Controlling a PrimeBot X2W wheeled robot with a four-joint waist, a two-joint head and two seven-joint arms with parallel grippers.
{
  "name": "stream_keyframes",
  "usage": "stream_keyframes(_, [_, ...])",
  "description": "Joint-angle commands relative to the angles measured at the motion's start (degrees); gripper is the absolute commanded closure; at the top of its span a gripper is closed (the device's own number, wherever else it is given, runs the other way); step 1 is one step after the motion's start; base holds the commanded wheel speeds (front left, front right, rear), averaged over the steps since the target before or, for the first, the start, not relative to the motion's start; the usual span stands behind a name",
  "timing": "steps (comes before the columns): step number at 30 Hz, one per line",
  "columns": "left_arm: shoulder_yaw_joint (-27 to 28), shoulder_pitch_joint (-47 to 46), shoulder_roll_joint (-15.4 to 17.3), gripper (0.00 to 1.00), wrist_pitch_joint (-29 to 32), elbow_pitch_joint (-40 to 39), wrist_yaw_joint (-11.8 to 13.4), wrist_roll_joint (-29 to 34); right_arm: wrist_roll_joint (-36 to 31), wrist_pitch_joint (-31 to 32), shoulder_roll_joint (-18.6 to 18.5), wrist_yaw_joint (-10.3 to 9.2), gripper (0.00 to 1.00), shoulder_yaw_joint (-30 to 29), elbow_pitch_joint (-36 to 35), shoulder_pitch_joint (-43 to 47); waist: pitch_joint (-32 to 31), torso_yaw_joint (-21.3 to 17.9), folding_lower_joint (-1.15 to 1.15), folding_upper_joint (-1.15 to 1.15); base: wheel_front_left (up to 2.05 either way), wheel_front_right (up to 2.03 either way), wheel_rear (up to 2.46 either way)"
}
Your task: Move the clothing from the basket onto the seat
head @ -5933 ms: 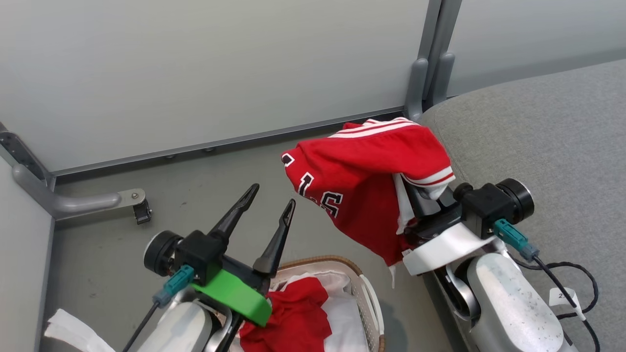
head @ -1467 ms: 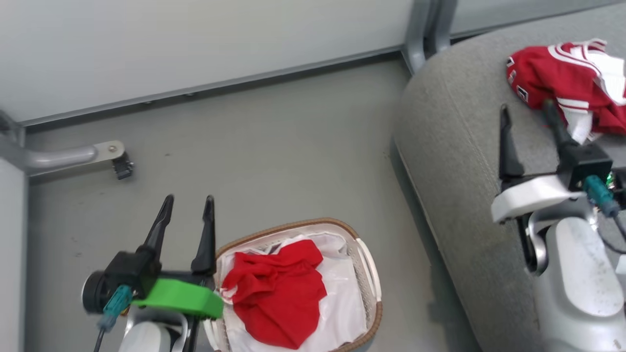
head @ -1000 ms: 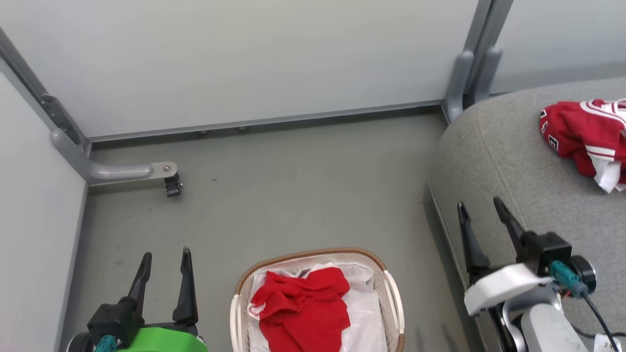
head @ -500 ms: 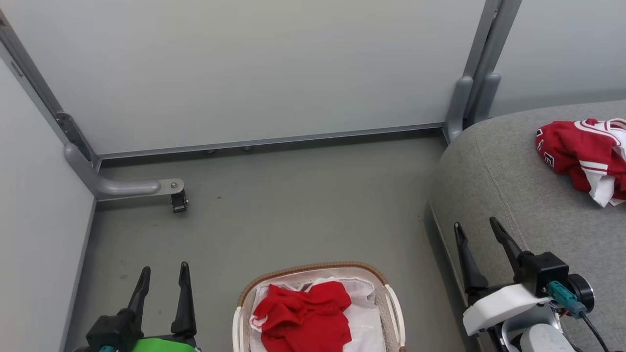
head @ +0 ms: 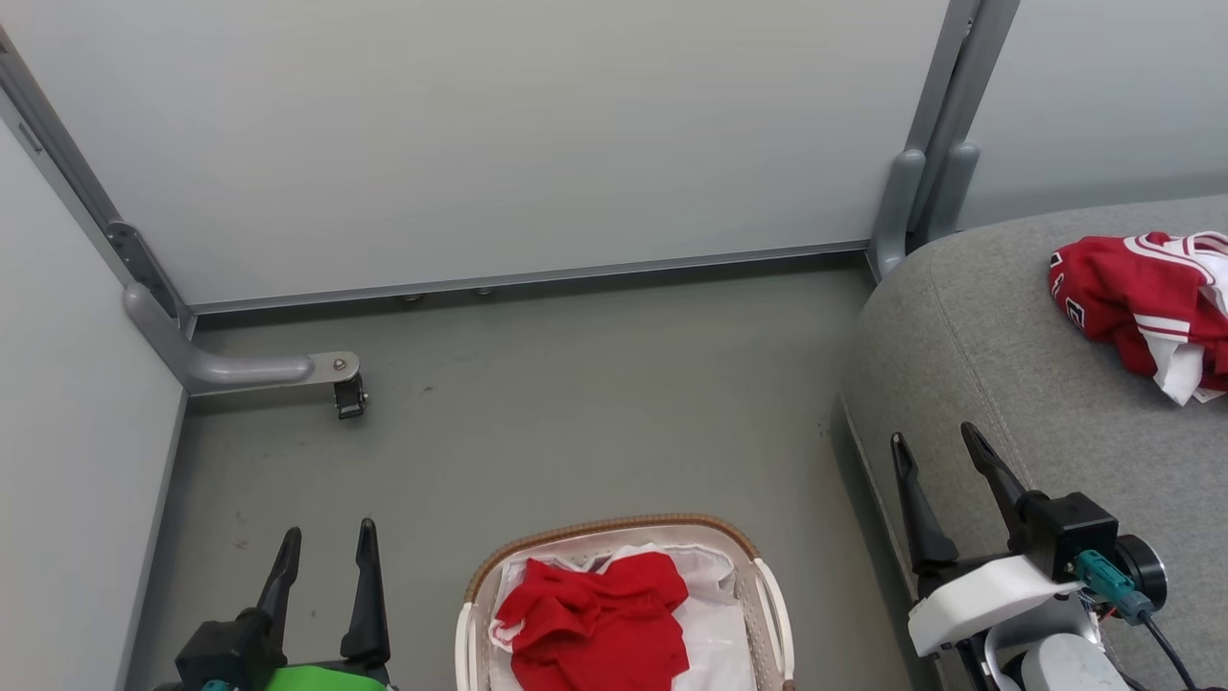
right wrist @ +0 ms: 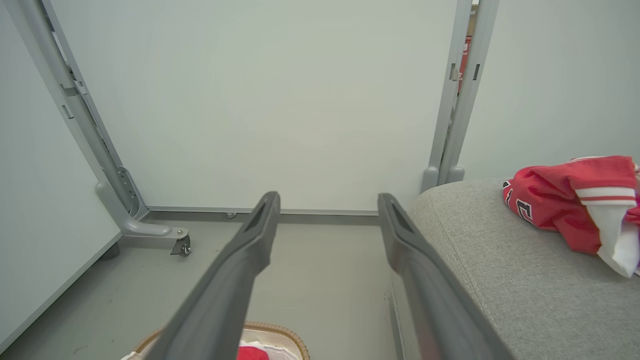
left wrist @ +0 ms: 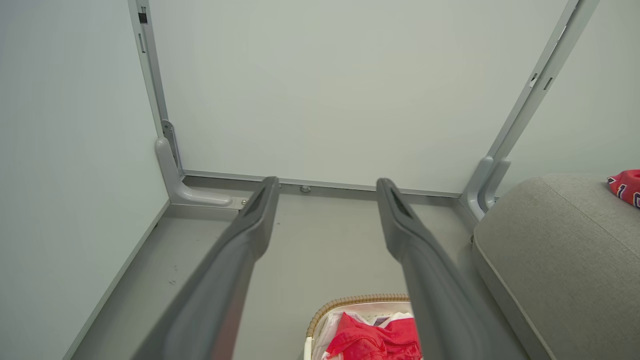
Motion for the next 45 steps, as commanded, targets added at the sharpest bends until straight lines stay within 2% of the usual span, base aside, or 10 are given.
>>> stream_keyframes(1, [-0.06,-0.38,-0.02,0.00,0.03,0.14,-0.05,-0.33,0.37,-0.02,-0.24,-0.08,0.00,-0.15,-0.24,0.33,0.06,0.02,0.00,0.00,0.00,0.00,0.00])
stream_keyframes(10, [-2.47,-2.25,-0.02,0.00,0.03,1.52,-0.32,2.04,0.34,-0.02,-0.25,-0.08,0.00,-0.17,-1.11,-0.67,1.42,-0.34,0.00,0.00,0.00,0.00,0.00])
stream_keyframes(17, [-7.87,-9.09,0.73,0.00,0.03,7.53,-0.51,5.18,-1.19,-0.02,-0.24,-0.08,0.00,-1.51,-3.22,-3.62,6.65,-1.52,0.00,0.00,0.00,0.00,0.00])
stream_keyframes(27, [-19.13,-24.00,3.23,0.00,0.03,24.04,-0.51,7.11,-1.69,-0.02,-0.24,-0.08,0.00,-3.28,-6.13,-10.85,19.54,-5.17,0.00,0.00,0.00,0.00,0.00])
stream_keyframes(33, [-29.47,-32.67,5.45,0.00,0.09,34.86,-0.52,5.87,-0.73,-0.03,-0.21,-0.08,0.00,-2.62,-8.13,-16.03,29.11,-9.64,0.00,0.00,0.00,0.00,0.00])
stream_keyframes(37, [-34.29,-36.80,6.67,0.00,0.37,40.29,-0.52,5.97,0.20,-0.02,-0.19,-0.08,0.00,-2.33,-8.80,-17.74,32.62,-11.78,0.00,0.00,0.00,0.00,0.00])
stream_keyframes(45, [-41.50,-41.05,6.79,0.00,1.88,48.15,-0.53,3.48,1.78,-0.02,-0.19,-0.08,0.00,-2.04,-9.44,-19.92,37.45,-15.06,0.00,0.00,0.00,0.00,0.00])
